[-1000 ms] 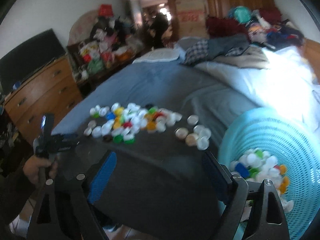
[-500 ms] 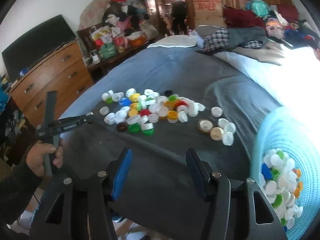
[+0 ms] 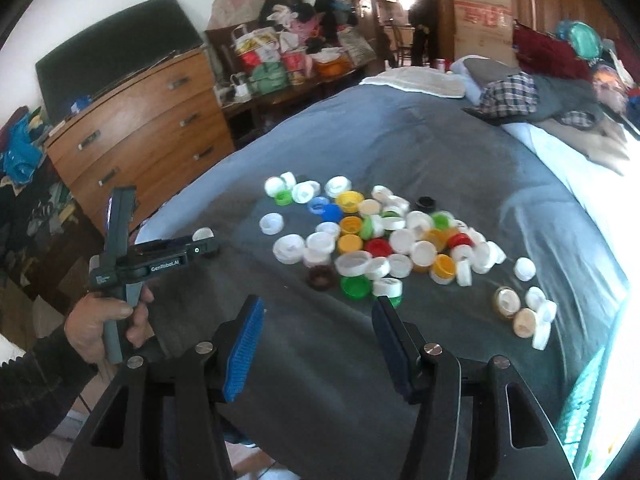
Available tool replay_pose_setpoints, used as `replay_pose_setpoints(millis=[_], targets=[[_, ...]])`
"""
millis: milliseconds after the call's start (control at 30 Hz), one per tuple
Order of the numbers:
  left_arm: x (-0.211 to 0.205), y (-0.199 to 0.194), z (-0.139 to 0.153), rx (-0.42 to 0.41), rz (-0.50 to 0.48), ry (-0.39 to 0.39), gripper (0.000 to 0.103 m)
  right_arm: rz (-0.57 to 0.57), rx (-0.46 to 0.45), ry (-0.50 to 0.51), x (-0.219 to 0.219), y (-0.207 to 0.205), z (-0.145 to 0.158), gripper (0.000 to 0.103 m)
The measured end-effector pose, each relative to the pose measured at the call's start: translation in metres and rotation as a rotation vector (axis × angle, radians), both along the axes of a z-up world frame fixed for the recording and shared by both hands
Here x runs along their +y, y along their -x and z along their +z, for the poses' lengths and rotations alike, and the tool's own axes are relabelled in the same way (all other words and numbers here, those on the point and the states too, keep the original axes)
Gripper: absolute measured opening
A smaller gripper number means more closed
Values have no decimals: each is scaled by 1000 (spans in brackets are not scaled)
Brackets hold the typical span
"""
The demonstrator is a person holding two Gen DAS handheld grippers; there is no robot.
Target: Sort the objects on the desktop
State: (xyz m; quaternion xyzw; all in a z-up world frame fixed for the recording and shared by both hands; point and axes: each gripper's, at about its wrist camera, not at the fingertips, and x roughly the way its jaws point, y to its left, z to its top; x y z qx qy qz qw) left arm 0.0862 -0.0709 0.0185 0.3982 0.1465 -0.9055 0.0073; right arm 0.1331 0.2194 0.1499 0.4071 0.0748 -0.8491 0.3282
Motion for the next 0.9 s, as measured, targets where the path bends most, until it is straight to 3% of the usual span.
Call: replay_pose_setpoints(millis=[133, 267, 400, 467, 533, 733, 767, 800, 833, 900], targets=[[-19, -9, 2, 55, 72, -22, 41, 12, -24, -19, -10, 0, -12, 61], [-27, -7, -3, 55, 68, -64, 44, 16, -43, -21, -18, 0, -19, 61], [-30, 1, 2, 59, 69, -126, 59, 30, -57, -26, -25, 0, -25, 61], [-30, 9, 4, 61, 72, -156, 59, 35, -64, -24, -28, 2, -28, 62], [-25, 16, 7, 63, 52, -132, 59, 37, -67, -22, -31, 4, -29, 62], [10, 34, 6, 23, -93, 57, 59, 43, -79, -17, -37, 11, -34, 62], [14, 36, 2, 6, -103, 93, 58, 45, -83, -16, -38, 12, -35, 62], [15, 37, 0, -5, -114, 106, 51, 49, -86, -15, -40, 13, -36, 62], [16, 37, -2, -12, -120, 107, 30, 51, -85, -15, -41, 14, -36, 62], [14, 35, -4, -12, -118, 92, 25, 56, -75, -8, -46, 17, -35, 62]])
